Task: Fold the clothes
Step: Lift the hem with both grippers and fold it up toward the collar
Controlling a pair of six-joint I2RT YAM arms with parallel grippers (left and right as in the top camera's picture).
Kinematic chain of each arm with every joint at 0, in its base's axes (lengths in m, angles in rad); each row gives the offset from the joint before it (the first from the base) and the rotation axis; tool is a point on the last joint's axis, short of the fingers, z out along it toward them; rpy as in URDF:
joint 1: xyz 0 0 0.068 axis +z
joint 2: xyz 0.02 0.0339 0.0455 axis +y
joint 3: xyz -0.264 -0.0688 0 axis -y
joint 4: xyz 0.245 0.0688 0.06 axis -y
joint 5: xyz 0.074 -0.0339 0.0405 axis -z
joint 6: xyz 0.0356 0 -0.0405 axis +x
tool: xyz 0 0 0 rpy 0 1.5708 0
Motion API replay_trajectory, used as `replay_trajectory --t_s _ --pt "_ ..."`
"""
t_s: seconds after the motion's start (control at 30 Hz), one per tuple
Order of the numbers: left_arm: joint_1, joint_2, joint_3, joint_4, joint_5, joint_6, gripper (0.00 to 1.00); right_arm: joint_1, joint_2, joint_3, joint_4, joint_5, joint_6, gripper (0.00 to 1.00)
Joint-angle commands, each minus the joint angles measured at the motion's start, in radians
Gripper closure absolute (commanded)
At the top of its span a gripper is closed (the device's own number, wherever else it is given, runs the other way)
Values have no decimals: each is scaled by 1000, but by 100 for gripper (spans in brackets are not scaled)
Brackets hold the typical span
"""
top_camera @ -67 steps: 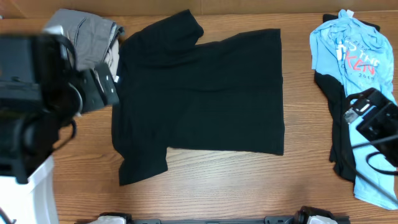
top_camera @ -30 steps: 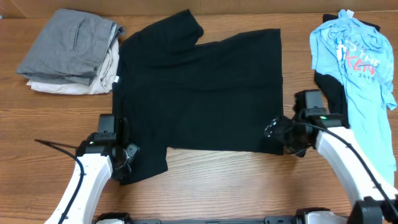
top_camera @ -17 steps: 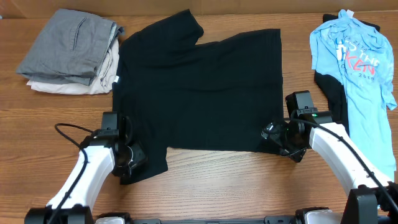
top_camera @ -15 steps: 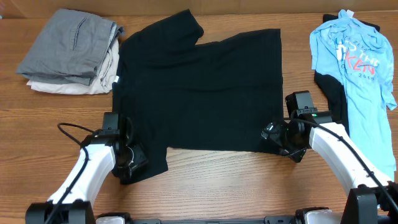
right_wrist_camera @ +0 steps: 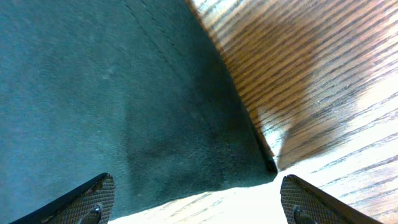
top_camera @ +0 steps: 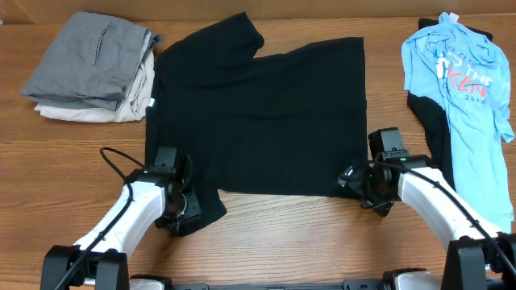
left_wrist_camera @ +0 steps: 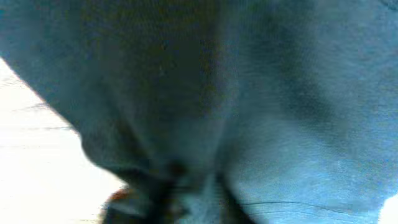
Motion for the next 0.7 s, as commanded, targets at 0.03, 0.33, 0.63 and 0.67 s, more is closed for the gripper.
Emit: replay_trajectory --t_s 0.03,0.33,0.63,0.67 --pt "-18 35 -24 18 32 14 96 6 3 -55 52 16 7 12" --pt "-16 35 278 -277 -33 62 96 6 4 -73 66 16 7 16" --pt "-16 35 556 -468 -58 109 96 6 4 -73 95 29 7 46" --pt "-16 35 560 -473 -58 109 96 6 4 -73 95 36 7 51"
